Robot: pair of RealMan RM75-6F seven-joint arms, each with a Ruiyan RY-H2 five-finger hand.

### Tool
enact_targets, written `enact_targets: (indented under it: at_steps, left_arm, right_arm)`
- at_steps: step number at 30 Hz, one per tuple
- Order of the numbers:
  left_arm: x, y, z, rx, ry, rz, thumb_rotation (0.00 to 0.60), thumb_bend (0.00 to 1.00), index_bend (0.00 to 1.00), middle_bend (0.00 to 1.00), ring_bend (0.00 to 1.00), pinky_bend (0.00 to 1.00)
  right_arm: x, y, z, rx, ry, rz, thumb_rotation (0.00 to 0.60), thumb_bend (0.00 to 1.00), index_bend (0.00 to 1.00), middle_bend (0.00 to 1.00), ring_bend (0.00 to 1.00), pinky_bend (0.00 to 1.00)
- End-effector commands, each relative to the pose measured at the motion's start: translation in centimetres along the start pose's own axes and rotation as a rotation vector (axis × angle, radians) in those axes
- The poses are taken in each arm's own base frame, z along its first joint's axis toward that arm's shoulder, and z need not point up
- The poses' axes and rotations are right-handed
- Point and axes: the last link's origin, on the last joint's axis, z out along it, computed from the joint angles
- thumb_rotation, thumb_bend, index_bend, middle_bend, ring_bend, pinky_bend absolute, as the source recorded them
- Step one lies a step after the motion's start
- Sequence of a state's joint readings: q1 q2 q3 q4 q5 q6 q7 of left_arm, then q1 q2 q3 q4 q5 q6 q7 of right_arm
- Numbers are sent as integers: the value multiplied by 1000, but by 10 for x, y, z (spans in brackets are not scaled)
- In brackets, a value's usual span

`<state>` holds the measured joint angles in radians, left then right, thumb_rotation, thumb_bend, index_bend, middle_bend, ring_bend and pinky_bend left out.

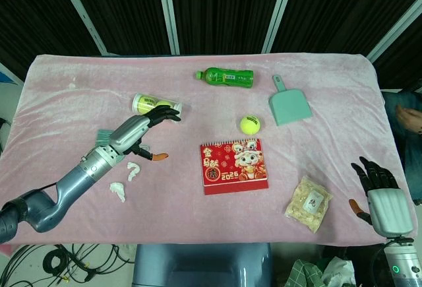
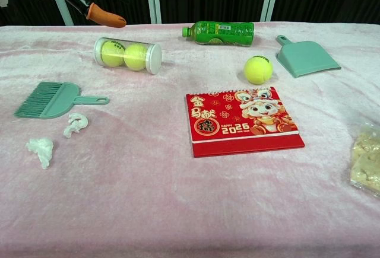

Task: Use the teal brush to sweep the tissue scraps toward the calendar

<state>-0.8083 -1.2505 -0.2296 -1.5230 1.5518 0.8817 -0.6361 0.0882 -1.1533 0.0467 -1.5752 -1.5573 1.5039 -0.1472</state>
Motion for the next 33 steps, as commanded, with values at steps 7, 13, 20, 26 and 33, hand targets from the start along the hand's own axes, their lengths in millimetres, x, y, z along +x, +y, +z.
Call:
enact_targets:
  at_steps: [7, 13, 20, 26, 33]
  left_arm:
    - [-11, 6, 1, -11, 1, 6, 600, 192, 217, 156, 34, 219]
    - [-16, 6, -3, -12, 9, 65, 600, 192, 217, 159, 56, 244]
    - [-19, -12, -7, 58, -12, 230, 600, 191, 212, 158, 57, 242]
    - [-14, -26, -5, 126, -16, 328, 600, 192, 205, 160, 57, 210]
    - [1, -67, -11, 313, -41, 510, 600, 104, 222, 187, 59, 169]
  right_arm:
    - [2, 0, -3, 0, 6, 21, 600, 150, 159, 79, 117, 176]
    - [0, -2, -3, 12, -3, 26, 600, 150, 159, 79, 117, 176]
    - [1, 1, -2, 2, -5, 44, 600, 150, 160, 79, 117, 176]
    - [0, 0, -3, 3, -8, 36, 600, 149, 160, 82, 117, 176]
    - [1, 2, -3, -5, -16, 49, 600, 145, 160, 87, 117, 176]
